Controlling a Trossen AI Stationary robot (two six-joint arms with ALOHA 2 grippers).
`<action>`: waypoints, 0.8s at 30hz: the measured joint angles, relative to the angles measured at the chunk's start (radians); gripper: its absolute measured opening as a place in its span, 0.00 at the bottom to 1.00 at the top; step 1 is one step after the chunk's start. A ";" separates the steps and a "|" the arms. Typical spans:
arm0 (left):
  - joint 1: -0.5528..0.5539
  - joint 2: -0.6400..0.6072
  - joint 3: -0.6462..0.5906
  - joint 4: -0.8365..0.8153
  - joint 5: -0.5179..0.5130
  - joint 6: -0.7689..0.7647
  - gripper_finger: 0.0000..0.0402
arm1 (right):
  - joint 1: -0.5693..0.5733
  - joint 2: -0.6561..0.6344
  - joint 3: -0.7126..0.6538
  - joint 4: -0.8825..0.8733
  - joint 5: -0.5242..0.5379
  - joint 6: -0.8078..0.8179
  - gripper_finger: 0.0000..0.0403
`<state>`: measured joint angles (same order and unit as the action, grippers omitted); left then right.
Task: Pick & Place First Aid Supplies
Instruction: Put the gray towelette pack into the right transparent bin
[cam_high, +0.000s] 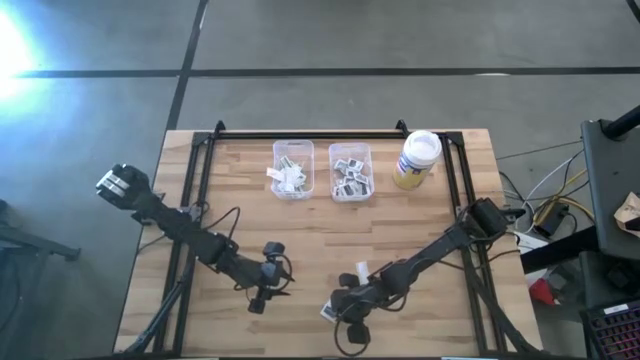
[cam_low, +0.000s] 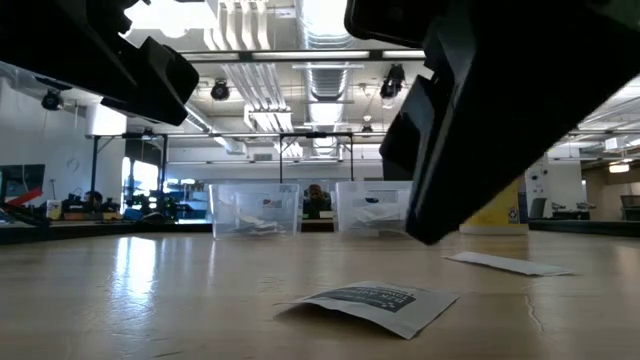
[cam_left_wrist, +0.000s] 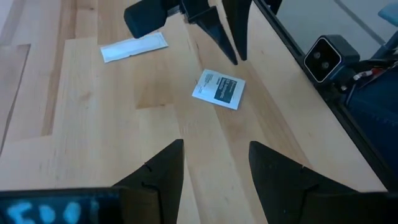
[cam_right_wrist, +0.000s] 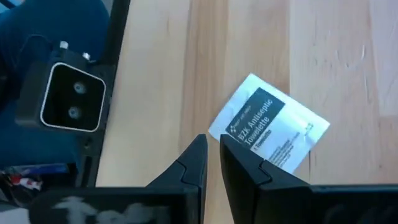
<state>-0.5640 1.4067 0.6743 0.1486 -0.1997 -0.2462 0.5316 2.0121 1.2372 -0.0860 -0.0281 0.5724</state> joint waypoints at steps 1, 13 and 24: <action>0.000 0.000 0.000 -0.001 0.000 0.000 0.43 | 0.000 0.000 -0.004 0.004 0.000 0.001 0.11; 0.000 -0.001 -0.001 -0.009 0.000 -0.001 0.43 | 0.000 0.000 -0.017 0.043 -0.002 0.001 0.11; 0.000 -0.001 -0.002 -0.010 0.000 -0.001 0.43 | -0.012 0.052 -0.033 0.119 0.005 -0.027 0.11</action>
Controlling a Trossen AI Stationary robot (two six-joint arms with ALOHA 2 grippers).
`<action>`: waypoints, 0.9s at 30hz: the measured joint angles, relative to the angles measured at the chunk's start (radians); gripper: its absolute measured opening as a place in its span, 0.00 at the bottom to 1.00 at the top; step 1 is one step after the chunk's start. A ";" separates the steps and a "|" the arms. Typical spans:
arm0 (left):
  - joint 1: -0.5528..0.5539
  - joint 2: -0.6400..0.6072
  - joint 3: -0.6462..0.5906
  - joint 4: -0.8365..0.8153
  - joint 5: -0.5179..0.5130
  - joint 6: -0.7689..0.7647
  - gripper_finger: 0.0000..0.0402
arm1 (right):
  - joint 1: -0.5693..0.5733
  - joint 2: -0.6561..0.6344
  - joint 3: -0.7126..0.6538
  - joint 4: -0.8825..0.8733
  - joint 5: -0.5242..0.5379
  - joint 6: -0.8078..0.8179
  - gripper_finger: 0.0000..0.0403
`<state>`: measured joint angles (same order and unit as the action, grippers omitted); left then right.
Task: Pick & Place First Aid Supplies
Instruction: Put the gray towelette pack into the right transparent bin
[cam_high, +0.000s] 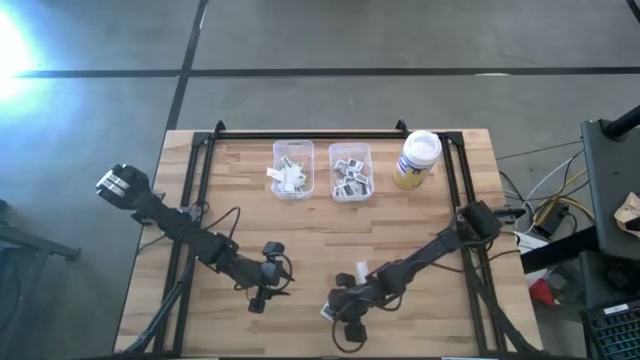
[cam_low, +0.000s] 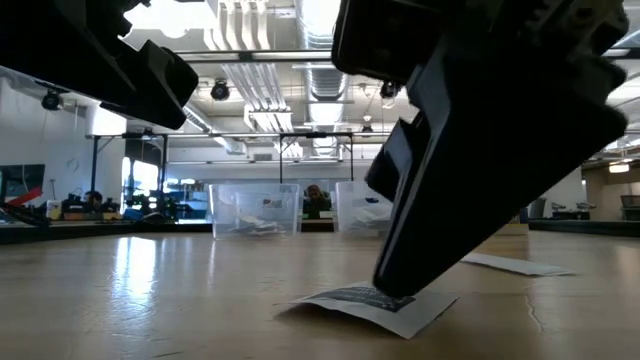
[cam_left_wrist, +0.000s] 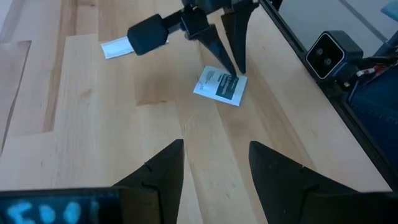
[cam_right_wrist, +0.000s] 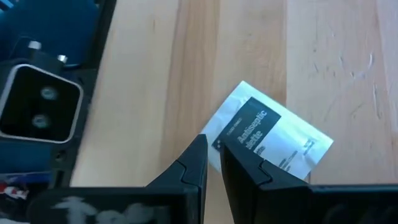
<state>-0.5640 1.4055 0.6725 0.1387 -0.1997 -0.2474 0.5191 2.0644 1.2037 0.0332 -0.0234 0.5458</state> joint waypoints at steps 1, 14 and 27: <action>0.000 0.000 0.000 0.000 0.000 0.000 0.43 | -0.003 0.006 0.000 0.006 0.000 -0.006 0.11; 0.000 0.000 -0.004 -0.017 0.000 -0.017 0.43 | -0.075 0.013 -0.003 -0.004 0.003 -0.105 0.11; 0.001 0.002 -0.015 -0.114 -0.100 0.051 0.43 | -0.191 0.015 0.016 -0.023 0.027 -0.097 0.11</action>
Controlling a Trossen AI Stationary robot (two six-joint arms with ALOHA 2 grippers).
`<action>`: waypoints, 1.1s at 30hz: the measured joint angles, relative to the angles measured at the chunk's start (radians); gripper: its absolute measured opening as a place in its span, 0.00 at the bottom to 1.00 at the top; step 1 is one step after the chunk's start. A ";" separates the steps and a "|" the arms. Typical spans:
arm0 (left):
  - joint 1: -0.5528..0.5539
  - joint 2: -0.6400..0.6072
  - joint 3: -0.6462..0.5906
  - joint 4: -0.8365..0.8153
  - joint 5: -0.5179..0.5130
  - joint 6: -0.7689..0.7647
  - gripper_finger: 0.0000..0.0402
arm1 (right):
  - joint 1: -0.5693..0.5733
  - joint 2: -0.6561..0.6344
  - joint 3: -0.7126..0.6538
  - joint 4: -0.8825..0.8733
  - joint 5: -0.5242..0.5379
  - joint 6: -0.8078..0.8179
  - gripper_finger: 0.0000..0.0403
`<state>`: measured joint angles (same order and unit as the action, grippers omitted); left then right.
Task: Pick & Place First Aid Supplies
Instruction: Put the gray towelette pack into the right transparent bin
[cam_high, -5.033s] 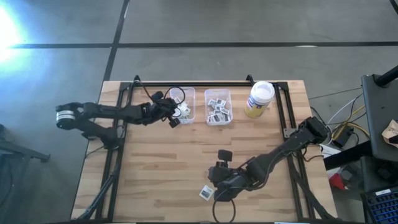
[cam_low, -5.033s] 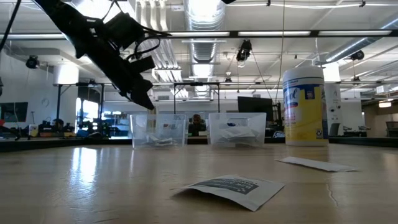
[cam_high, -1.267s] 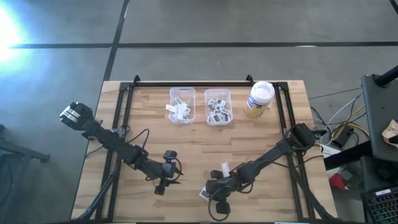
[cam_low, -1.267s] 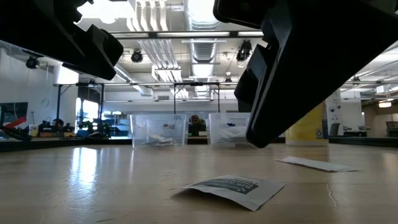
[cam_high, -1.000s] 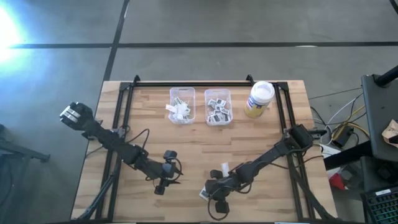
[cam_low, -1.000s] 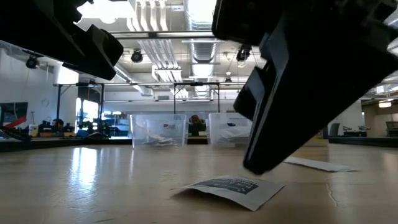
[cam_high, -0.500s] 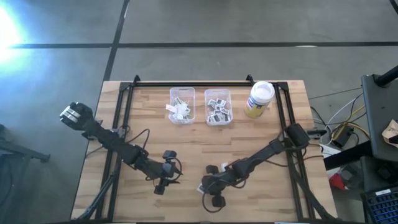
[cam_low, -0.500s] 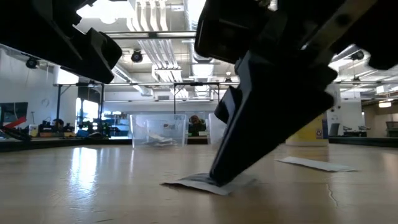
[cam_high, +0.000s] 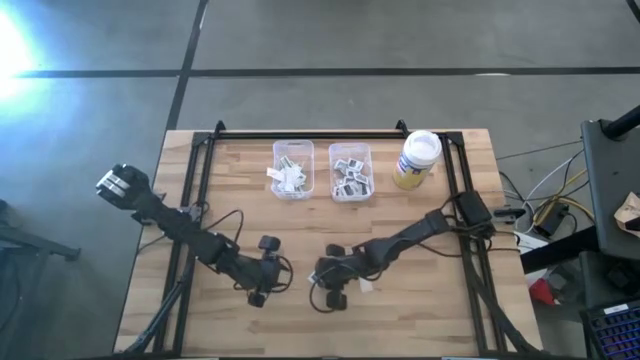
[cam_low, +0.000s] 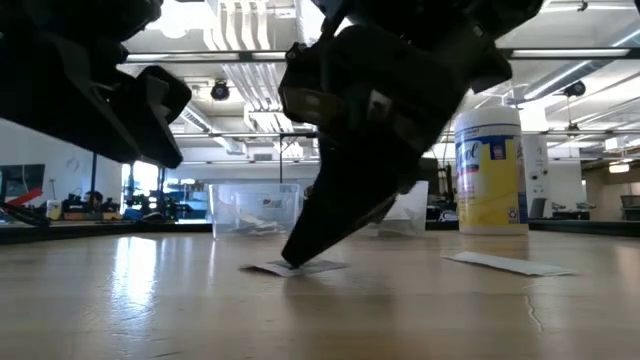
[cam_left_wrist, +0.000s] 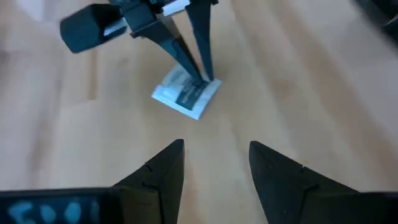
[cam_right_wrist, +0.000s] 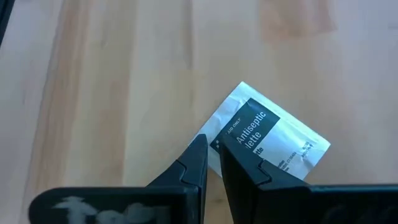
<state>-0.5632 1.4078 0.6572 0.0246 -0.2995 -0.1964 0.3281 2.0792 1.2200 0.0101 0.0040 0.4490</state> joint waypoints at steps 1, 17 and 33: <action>0.000 0.004 -0.005 0.001 -0.021 0.020 0.43 | -0.006 0.000 0.003 0.000 0.000 0.009 0.11; 0.008 0.193 -0.008 0.178 -0.108 0.214 0.43 | -0.007 -0.087 0.070 -0.178 0.001 0.008 0.11; 0.027 0.411 0.145 0.230 -0.164 0.337 0.43 | -0.009 -0.100 0.049 -0.305 0.143 0.080 0.11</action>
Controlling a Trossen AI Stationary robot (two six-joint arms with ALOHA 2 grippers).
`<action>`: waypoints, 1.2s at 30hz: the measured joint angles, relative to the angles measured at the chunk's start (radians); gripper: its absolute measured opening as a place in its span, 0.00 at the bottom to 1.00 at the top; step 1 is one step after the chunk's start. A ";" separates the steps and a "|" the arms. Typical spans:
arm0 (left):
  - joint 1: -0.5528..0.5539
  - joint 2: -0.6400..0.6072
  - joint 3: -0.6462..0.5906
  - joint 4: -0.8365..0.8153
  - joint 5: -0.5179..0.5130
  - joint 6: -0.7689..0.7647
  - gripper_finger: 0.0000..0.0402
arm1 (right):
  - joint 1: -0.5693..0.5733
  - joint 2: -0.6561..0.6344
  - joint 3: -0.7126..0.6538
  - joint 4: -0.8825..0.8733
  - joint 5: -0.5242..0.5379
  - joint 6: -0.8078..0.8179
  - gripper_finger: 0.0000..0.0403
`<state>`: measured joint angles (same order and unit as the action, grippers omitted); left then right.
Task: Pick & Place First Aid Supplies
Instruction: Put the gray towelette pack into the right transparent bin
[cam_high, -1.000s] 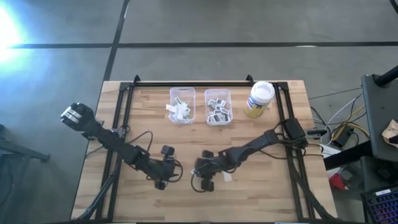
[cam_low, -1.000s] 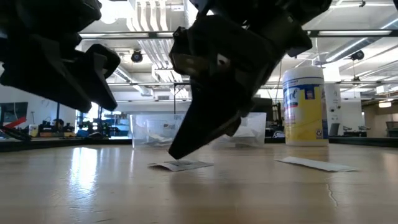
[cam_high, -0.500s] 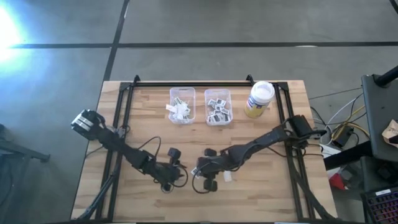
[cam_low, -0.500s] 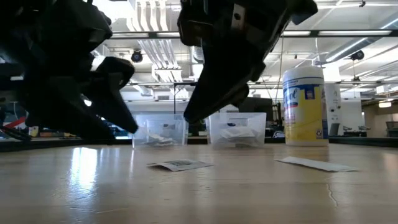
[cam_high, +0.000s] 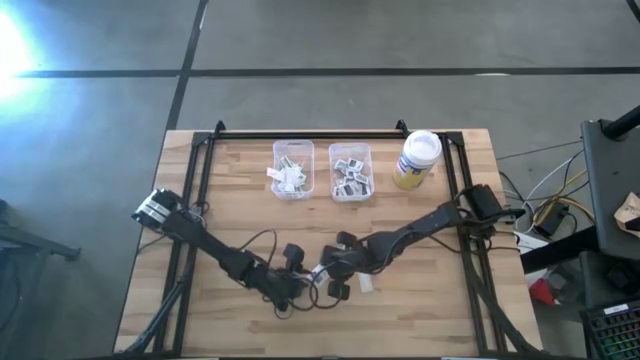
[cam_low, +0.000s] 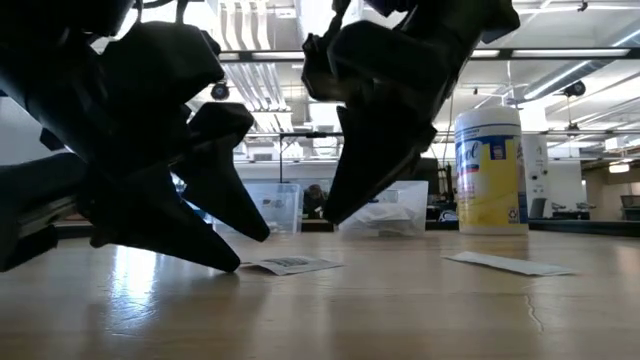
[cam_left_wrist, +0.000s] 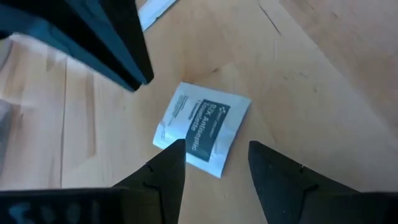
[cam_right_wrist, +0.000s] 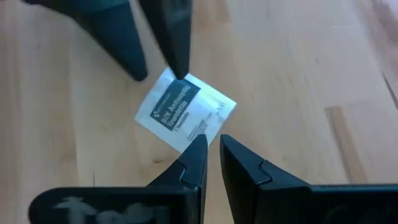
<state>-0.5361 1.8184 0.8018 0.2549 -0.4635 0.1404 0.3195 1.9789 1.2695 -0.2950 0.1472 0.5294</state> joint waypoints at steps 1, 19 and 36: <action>0.000 0.003 0.003 0.002 -0.007 0.005 0.43 | 0.000 0.001 -0.003 0.001 0.009 0.009 0.11; 0.013 0.011 -0.004 -0.004 -0.068 0.030 0.43 | -0.008 0.071 -0.018 0.046 0.031 0.100 0.11; 0.018 0.012 -0.006 0.004 -0.089 0.049 0.43 | -0.011 0.076 -0.023 0.108 -0.019 0.099 0.11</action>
<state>-0.5186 1.8305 0.7963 0.2589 -0.5526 0.1898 0.3084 2.0544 1.2469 -0.1867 0.1280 0.6289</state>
